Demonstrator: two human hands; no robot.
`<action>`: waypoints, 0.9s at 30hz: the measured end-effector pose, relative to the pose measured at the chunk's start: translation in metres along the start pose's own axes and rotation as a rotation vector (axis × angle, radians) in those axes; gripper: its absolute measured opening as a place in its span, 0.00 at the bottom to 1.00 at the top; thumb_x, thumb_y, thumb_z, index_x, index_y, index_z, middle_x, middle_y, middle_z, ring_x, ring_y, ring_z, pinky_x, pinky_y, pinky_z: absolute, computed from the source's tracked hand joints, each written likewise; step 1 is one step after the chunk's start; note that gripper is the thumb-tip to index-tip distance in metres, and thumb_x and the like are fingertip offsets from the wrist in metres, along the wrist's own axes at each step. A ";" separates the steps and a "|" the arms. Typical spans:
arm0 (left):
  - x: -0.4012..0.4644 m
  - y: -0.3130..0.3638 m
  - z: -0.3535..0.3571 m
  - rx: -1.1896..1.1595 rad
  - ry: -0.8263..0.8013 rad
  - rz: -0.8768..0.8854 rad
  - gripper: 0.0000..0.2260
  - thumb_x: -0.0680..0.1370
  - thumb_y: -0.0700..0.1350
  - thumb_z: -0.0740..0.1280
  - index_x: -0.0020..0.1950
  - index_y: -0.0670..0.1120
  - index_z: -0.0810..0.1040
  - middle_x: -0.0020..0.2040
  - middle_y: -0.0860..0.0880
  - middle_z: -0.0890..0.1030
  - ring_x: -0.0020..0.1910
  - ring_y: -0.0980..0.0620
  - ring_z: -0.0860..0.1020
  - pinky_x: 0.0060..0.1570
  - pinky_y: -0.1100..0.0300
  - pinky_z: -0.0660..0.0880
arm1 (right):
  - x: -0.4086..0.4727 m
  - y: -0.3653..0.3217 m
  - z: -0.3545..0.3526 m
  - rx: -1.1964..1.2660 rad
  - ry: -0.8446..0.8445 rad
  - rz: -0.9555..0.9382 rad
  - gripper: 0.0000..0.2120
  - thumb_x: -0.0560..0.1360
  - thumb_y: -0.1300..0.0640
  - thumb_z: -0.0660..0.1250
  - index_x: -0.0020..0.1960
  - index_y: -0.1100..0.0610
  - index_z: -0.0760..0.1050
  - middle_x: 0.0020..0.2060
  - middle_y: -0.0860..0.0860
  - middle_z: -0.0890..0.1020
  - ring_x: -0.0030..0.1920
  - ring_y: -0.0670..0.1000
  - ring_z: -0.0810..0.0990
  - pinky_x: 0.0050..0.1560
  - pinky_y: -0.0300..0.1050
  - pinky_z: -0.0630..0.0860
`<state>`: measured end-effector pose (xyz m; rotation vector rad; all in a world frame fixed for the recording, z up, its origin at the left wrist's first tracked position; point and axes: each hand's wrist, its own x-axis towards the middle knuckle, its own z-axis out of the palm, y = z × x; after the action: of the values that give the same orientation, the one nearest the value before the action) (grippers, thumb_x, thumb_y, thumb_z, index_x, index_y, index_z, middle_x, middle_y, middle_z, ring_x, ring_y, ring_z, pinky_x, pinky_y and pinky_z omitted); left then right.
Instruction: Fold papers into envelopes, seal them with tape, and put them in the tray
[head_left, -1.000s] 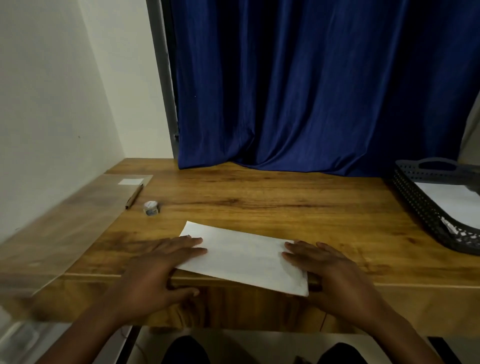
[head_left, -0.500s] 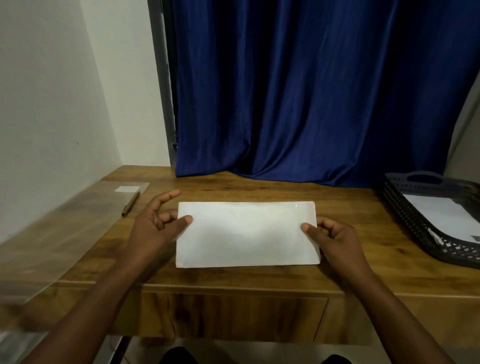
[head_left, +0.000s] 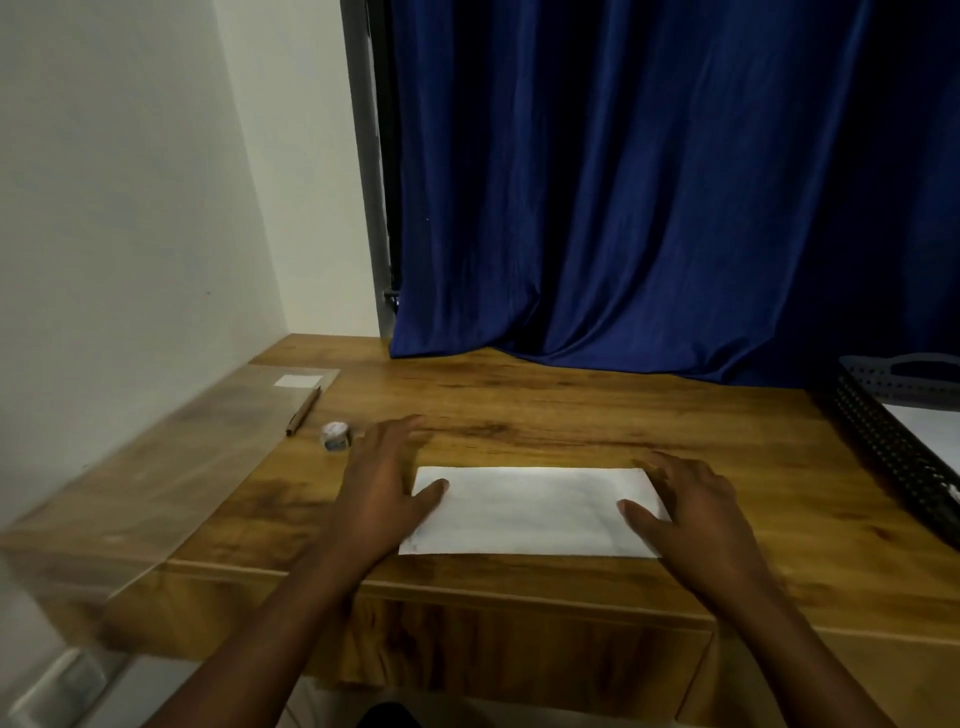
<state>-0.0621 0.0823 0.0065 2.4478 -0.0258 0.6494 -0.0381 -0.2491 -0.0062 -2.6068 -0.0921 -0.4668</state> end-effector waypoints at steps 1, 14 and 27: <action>0.001 -0.002 -0.002 -0.003 0.042 0.009 0.31 0.73 0.52 0.77 0.74 0.54 0.69 0.72 0.50 0.71 0.71 0.49 0.68 0.69 0.50 0.69 | 0.000 0.000 0.000 -0.010 -0.005 -0.015 0.31 0.74 0.39 0.69 0.73 0.46 0.68 0.68 0.50 0.74 0.67 0.53 0.70 0.61 0.51 0.73; 0.029 -0.066 -0.054 0.091 -0.046 -0.223 0.38 0.67 0.53 0.70 0.77 0.53 0.66 0.75 0.45 0.70 0.71 0.41 0.70 0.70 0.41 0.69 | 0.001 0.003 0.001 0.049 0.002 -0.013 0.30 0.75 0.37 0.66 0.73 0.45 0.67 0.69 0.47 0.74 0.67 0.52 0.70 0.62 0.52 0.72; 0.025 -0.011 -0.033 -0.320 -0.011 -0.190 0.21 0.73 0.52 0.77 0.65 0.58 0.78 0.52 0.54 0.82 0.49 0.55 0.82 0.49 0.56 0.81 | 0.001 0.001 -0.002 0.039 -0.002 -0.016 0.29 0.75 0.37 0.66 0.73 0.45 0.68 0.69 0.46 0.74 0.67 0.51 0.70 0.63 0.50 0.71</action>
<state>-0.0529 0.1125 0.0349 2.1140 0.0910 0.5053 -0.0375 -0.2512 -0.0052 -2.5701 -0.1217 -0.4641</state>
